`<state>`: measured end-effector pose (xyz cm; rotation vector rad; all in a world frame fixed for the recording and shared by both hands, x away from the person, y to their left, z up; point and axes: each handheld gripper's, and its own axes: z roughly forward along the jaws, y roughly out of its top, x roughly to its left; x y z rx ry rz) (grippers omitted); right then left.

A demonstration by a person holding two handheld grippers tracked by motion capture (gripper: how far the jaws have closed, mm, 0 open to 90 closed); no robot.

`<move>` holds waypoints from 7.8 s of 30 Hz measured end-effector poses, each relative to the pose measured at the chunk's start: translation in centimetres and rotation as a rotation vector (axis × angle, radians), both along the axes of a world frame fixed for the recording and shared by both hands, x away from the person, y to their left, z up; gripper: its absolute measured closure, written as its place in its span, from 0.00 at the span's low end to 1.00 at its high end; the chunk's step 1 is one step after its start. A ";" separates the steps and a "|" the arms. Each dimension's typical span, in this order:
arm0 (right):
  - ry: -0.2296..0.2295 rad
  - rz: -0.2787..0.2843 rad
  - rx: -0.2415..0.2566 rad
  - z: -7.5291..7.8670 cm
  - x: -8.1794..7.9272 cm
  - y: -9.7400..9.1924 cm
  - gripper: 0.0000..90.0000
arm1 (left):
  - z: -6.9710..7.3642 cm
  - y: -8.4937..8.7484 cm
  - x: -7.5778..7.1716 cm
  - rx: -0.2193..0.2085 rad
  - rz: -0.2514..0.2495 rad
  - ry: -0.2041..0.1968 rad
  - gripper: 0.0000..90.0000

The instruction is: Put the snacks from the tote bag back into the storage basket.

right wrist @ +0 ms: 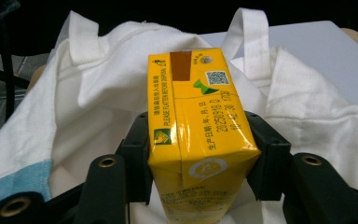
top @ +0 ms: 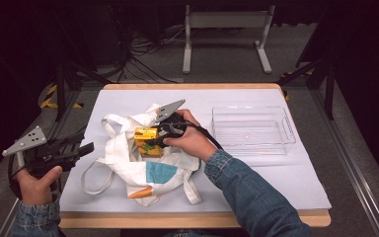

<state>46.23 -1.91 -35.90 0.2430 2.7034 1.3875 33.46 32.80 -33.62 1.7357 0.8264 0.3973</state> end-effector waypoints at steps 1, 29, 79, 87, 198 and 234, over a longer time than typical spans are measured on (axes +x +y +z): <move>-0.004 0.003 0.003 0.3 0.0 -0.1 0.56 | 0.0 0.0 0.0 -0.001 0.000 0.002 0.45; -0.079 0.023 0.070 6.5 -1.4 -3.9 0.57 | 0.0 -0.5 0.1 0.014 0.017 -0.010 0.44; -0.136 -0.063 0.078 10.0 -1.7 -17.2 0.57 | -1.9 -2.0 0.8 0.042 0.008 -0.050 0.43; -0.146 -0.128 0.074 10.0 -1.4 -19.8 0.56 | -1.9 -2.3 0.9 0.045 -0.006 -0.041 0.43; 0.016 -0.039 -0.095 -0.3 1.3 -25.8 0.56 | -1.8 -1.3 0.0 0.025 0.032 -0.040 0.43; -0.042 -0.240 0.088 5.4 -3.9 -26.9 0.29 | -1.9 -1.8 0.5 0.027 0.017 -0.038 0.43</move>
